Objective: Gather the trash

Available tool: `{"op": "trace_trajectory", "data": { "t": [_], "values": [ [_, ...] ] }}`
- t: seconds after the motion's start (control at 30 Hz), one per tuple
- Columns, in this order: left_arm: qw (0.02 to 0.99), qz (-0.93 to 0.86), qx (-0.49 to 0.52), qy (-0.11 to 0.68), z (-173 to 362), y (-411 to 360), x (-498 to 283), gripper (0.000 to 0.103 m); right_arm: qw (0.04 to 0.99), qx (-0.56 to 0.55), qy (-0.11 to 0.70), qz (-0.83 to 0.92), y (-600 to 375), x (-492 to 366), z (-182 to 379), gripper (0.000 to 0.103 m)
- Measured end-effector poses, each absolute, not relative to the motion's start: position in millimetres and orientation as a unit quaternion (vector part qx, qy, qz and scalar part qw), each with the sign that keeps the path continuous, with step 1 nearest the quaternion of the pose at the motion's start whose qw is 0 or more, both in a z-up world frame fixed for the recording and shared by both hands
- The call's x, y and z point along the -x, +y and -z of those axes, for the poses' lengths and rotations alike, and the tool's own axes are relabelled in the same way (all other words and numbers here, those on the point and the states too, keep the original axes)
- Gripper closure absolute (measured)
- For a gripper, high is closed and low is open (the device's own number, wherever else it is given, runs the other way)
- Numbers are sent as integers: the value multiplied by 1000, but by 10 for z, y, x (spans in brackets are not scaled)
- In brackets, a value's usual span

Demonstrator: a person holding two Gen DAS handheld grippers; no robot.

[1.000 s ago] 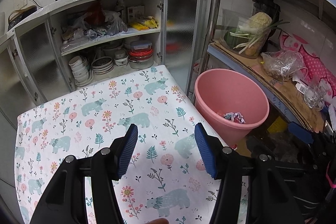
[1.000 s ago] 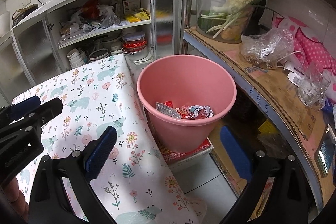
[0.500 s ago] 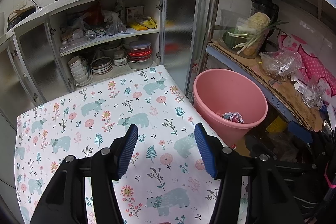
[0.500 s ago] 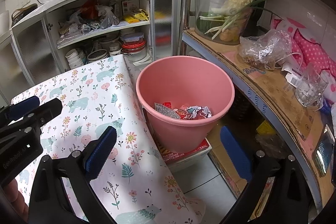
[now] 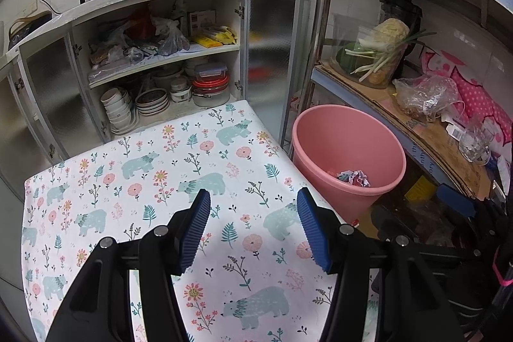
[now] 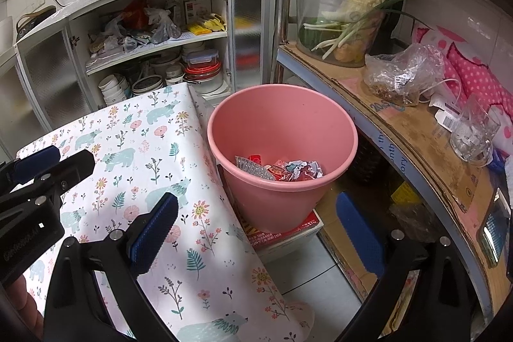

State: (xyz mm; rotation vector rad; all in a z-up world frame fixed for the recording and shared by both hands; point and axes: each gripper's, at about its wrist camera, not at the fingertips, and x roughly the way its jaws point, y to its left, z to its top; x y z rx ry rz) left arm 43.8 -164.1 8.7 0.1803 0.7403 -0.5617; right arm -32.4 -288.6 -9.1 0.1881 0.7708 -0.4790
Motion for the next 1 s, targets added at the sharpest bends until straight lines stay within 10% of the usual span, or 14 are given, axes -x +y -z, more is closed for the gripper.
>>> {"op": "trace_trajectory", "data": {
  "t": [1.0],
  "values": [
    [890, 287, -94, 341, -113, -1619, -380, 47, 895, -87, 368, 236, -2819, 337, 75, 3]
  ]
}}
